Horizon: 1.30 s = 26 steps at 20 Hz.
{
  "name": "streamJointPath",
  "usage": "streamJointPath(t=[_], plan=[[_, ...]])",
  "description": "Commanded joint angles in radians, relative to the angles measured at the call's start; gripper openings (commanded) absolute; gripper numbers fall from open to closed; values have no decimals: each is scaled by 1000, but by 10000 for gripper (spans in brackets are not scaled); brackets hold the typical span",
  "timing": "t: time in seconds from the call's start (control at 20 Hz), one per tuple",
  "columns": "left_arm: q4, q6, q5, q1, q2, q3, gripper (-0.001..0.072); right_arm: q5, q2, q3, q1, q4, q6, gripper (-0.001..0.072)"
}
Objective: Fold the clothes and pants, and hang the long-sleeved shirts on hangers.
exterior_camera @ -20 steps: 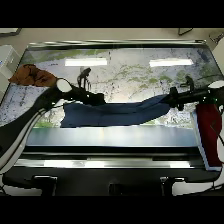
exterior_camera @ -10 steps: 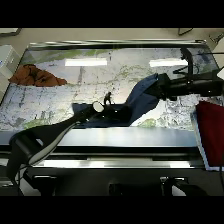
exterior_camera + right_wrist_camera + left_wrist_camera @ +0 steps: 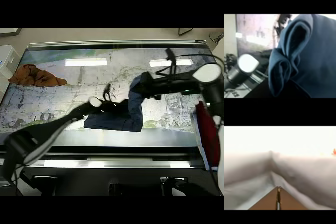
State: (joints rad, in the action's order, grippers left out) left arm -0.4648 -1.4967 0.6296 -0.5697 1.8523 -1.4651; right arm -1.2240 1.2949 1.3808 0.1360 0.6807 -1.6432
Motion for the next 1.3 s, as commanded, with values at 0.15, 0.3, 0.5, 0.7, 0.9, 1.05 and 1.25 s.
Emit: streamJointPath(t=[0.15, 0.3, 0.5, 0.7, 0.9, 1.05, 1.25], plan=[[-443, 5, 428, 470, -321, -2, 26, 282, 314, 2, 266, -245, 55, 38], [-540, 26, 554, 582, -490, -2, 27, 407, 481, 3, 357, -365, 54, 93], [-583, 35, 579, 592, -628, -2, 27, 393, 593, 3, 363, -688, 251, 619], [-586, 55, 581, 593, -663, -2, 27, 216, 492, 3, 106, -504, 252, 619], [-586, 55, 585, 593, -663, -2, 27, -90, 367, 2, -183, 248, -26, 628], [-583, 53, 586, 593, -663, -2, 27, -140, 364, -90, -231, 391, -65, 629], [-582, 27, 636, 592, -663, -2, 27, 54, 401, -246, -202, 77, 154, 628]])
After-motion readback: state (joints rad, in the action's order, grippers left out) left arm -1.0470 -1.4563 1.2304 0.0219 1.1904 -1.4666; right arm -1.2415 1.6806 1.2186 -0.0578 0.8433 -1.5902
